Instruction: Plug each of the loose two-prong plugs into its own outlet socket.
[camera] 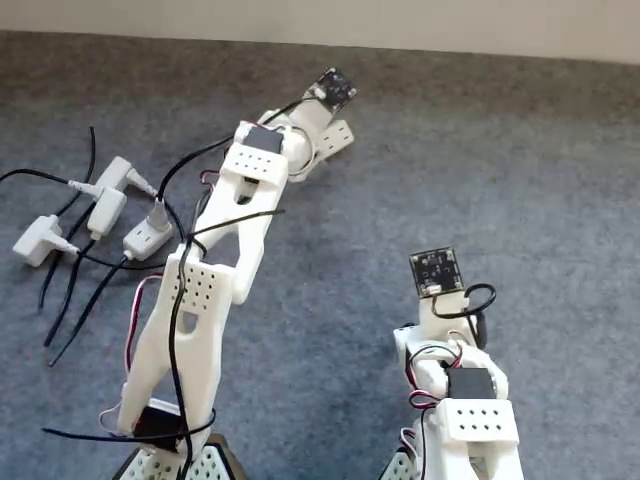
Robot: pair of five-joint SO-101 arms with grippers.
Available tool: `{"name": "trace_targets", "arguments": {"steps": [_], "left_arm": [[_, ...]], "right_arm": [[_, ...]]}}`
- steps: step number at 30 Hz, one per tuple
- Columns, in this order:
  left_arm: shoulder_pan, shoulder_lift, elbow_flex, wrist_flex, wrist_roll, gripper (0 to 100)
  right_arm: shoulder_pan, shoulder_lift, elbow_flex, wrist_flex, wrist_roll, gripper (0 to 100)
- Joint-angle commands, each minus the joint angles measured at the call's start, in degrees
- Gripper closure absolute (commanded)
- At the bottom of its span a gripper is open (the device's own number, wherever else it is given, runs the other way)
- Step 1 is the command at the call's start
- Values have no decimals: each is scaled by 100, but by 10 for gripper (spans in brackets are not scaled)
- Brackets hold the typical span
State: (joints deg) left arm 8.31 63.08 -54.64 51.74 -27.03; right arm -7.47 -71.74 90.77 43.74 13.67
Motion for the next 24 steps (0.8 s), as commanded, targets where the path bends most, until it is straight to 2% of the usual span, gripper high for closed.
{"name": "trace_targets", "arguments": {"steps": [1, 5, 10, 12, 16, 17, 24], "left_arm": [[-382, -40, -145, 53, -18, 745], [-637, 57, -92, 79, -18, 748], [-602, 400, -84, 457, -26, 749], [-541, 400, -92, 712, -26, 789], [-435, 286, -92, 1327, -44, 982], [-400, 286, -92, 1495, -53, 1000], [-198, 215, -374, 2497, -44, 995]], "right_arm": [[-189, -75, -4, -84, 70, 634], [-189, -75, -4, -84, 70, 634], [-189, -75, -4, -84, 70, 634], [-189, -75, -4, -84, 79, 634], [-189, -75, -4, -84, 79, 634], [-189, -75, -4, -84, 79, 634], [-189, -75, -4, -84, 79, 634]]}}
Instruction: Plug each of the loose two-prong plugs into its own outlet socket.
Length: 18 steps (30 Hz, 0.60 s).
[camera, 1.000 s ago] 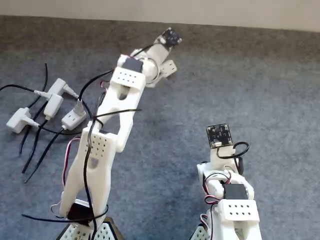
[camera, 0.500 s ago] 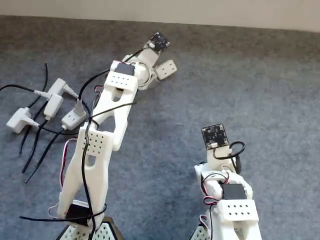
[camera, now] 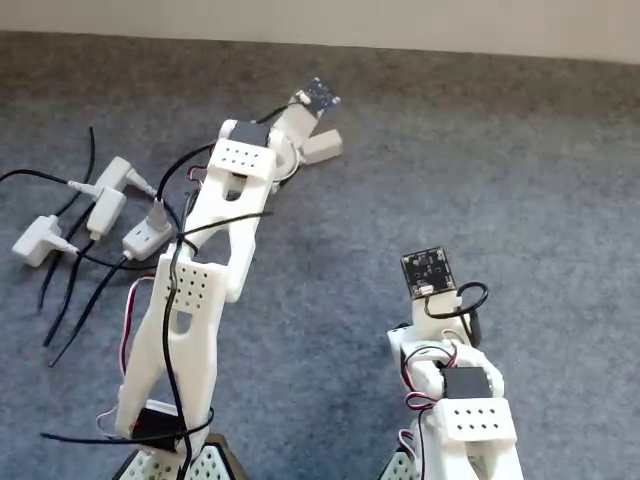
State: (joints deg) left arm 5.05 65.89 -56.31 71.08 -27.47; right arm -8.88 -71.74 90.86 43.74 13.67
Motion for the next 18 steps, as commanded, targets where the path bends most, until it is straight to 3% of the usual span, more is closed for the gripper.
{"name": "trace_targets", "arguments": {"steps": [1, 9, 12, 18], "left_arm": [[171, -92, -426, 826, 18, 995], [840, -593, -2967, 3147, 44, 995], [954, -1191, -2721, 3130, 88, 995], [1411, -2756, -813, 3121, 44, 995]], "right_arm": [[-48, -75, -13, -84, 79, 634], [-48, -75, -13, -84, 79, 634], [-31, -75, -13, -92, 79, 634], [-13, -75, -13, -92, 79, 634]]}}
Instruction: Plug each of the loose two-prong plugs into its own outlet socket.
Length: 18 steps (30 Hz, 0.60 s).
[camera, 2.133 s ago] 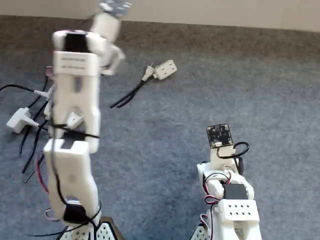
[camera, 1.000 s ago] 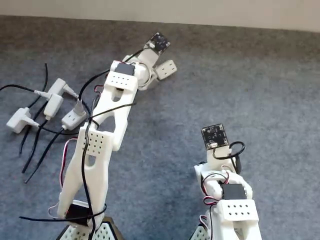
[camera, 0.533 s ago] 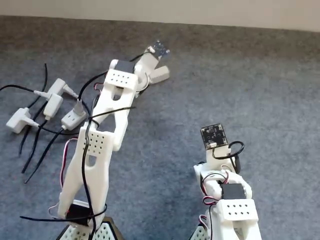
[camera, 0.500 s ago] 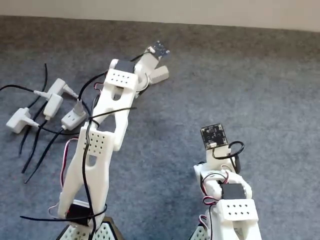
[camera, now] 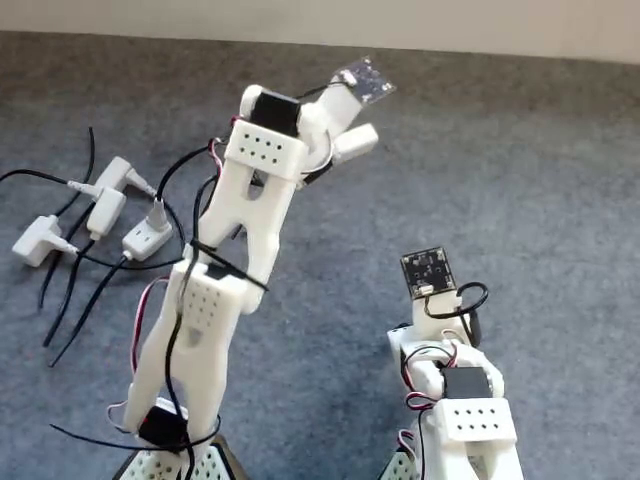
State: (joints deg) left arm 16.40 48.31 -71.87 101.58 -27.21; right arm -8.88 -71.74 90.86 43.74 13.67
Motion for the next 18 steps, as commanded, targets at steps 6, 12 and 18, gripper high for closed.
{"name": "trace_targets", "arguments": {"steps": [6, 12, 18], "left_arm": [[892, -2932, 3512, 79, 0, 996], [1165, -4629, 6000, 62, -475, 996], [1218, -5877, 8875, -88, -1582, 996]], "right_arm": [[224, -75, -13, -268, 79, 634], [312, -75, -13, -295, 62, 634], [312, -84, -13, -295, 62, 634]]}}
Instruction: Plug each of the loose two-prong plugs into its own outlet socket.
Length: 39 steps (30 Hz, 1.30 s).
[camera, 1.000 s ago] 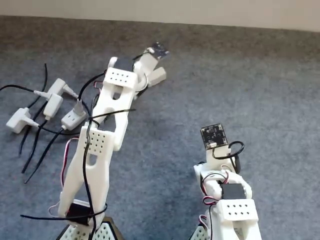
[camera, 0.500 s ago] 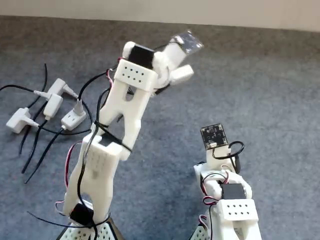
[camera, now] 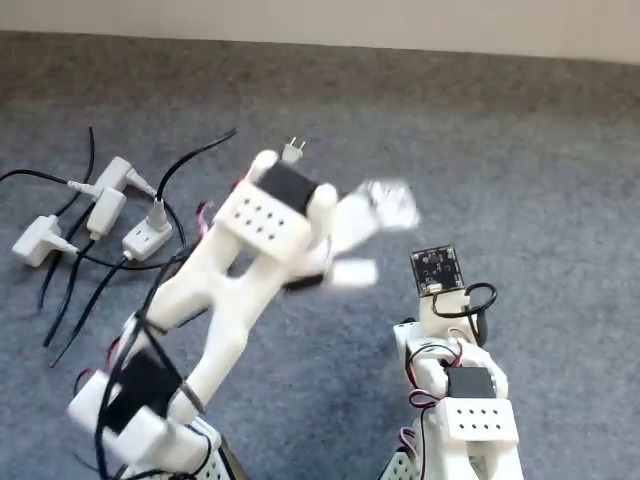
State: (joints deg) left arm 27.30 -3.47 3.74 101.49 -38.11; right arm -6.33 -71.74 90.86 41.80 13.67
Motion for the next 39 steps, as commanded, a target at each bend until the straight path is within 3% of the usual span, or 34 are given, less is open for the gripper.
{"name": "trace_targets", "arguments": {"steps": [1, 6, 10, 16, 21, 25, 31, 35, 39], "left_arm": [[163, -892, 1798, -220, -686, 996], [215, -1402, 3705, -1196, -1204, 996], [-48, -1244, 4303, -1908, -1187, 984], [-875, -1279, 3644, -1978, -1187, 764], [-1244, -1288, 2747, -1741, -1204, 748], [-602, -1297, 2862, -1257, -1187, 748], [523, -1297, 3345, -1257, -809, 748], [1077, -1244, 3495, -1908, -545, 748], [963, -1235, 3723, -3112, -484, 748]], "right_arm": [[57, -84, -13, -101, 62, 634], [57, -84, -13, -101, 62, 634], [57, -84, -13, -101, 62, 634], [40, -84, -13, -101, 70, 634], [40, -84, -13, -101, 79, 634], [31, -84, -13, -101, 79, 634], [31, -84, -13, -101, 79, 634], [31, -84, -13, -101, 79, 634], [31, -84, -13, -101, 79, 634]]}}
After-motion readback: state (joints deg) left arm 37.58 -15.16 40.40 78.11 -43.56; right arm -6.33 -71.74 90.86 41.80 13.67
